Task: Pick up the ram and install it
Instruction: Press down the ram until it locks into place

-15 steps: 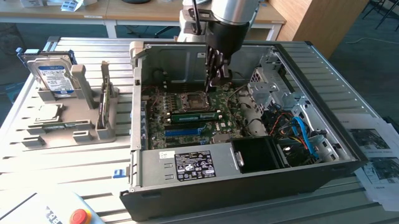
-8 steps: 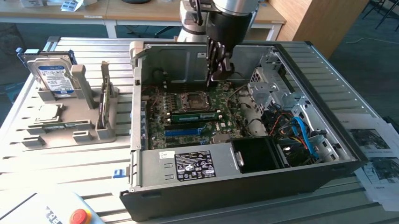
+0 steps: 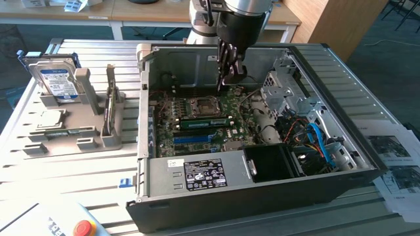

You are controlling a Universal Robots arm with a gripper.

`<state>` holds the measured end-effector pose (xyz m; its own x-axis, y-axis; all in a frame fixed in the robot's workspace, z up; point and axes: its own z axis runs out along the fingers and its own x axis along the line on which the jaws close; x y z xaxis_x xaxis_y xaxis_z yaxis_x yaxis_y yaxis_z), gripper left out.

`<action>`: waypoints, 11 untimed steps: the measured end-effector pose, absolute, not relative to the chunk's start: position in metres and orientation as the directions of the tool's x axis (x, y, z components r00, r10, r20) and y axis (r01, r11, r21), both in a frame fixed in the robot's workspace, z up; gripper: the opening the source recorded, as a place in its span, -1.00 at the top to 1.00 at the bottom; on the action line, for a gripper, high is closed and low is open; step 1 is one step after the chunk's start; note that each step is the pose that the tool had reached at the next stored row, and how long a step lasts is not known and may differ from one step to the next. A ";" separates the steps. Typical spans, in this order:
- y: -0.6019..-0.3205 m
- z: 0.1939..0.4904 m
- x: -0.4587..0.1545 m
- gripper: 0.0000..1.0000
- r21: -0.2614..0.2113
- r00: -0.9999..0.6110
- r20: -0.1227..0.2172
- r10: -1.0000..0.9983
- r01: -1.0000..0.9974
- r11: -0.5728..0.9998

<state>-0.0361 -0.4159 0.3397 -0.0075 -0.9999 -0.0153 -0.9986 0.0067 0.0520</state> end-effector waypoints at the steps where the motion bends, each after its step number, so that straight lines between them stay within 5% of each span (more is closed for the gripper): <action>1: -0.416 0.340 -0.036 0.50 0.052 -0.007 -0.015 -1.000 -0.999 0.007; 7: -0.416 0.340 -0.036 0.50 0.052 -0.007 -0.015 -1.000 -0.999 0.007; 11: -0.416 0.340 -0.036 0.78 0.052 -0.007 -0.015 -1.000 -0.999 0.007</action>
